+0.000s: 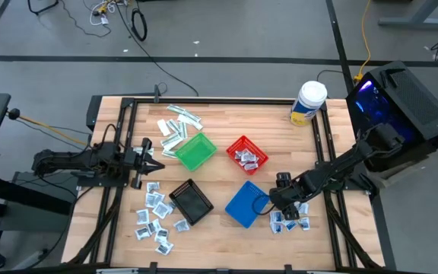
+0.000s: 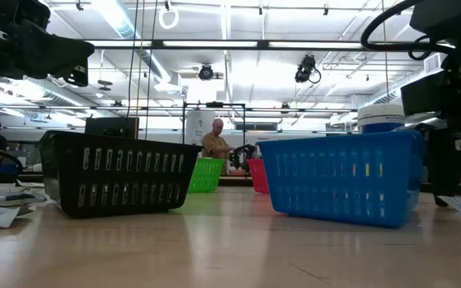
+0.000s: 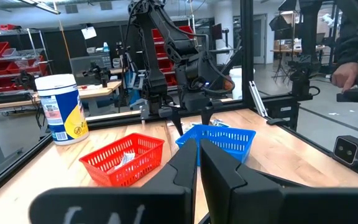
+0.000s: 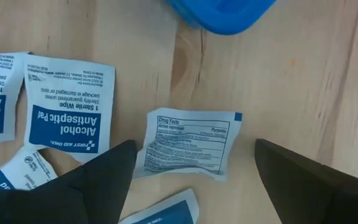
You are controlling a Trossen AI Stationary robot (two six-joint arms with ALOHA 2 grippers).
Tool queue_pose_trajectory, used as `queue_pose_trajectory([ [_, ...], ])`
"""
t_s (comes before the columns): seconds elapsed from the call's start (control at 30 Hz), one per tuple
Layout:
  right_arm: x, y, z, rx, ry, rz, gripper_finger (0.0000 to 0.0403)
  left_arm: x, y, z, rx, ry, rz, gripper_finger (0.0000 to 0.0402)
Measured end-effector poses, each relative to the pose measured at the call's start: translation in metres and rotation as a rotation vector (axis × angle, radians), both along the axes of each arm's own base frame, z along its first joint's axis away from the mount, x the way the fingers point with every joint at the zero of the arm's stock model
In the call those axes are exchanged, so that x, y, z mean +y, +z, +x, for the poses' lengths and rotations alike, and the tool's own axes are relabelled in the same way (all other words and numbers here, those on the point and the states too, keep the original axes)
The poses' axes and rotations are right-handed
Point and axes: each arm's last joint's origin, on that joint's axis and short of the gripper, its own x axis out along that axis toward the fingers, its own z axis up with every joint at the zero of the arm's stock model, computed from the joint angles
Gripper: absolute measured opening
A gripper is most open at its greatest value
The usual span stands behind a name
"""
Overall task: Pick & Place First Aid Supplies
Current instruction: Put the blue alcohol pad into the blue bin
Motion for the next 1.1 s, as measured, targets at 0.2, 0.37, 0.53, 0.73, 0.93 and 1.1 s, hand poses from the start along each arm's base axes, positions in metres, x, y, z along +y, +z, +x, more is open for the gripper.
queue_pose_trajectory([
  [0.2, 0.0004, 0.0, 0.0004, -0.001, 0.002, 0.008, 0.0284, 0.0, 0.0, 0.0, 0.001, 0.0, 0.0, 0.0025],
  [0.37, 0.0006, -0.0001, 0.0008, -0.004, 0.002, 0.012, 0.0238, 0.0, -0.0001, 0.0, 0.0, 0.0, 0.0, 0.0025],
  [0.53, 0.0006, -0.0003, 0.0008, -0.003, 0.002, 0.015, 0.0204, 0.0, -0.0001, 0.0, 0.001, 0.0, 0.0, 0.0025],
  [0.73, 0.0006, 0.0004, 0.0006, -0.006, 0.002, 0.018, 0.0188, 0.0, -0.0002, 0.0, 0.001, 0.0, 0.0, 0.0025],
  [0.93, 0.0008, 0.0068, -0.0003, -0.019, 0.001, 0.049, 0.0187, 0.0, 0.0, 0.0, 0.0, 0.0, 0.0, 0.0025],
  [1.1, 0.001, 0.0075, -0.0004, -0.014, -0.015, 0.063, 0.0186, 0.0, -0.0001, 0.0, 0.0, 0.0, 0.0, 0.0025],
])
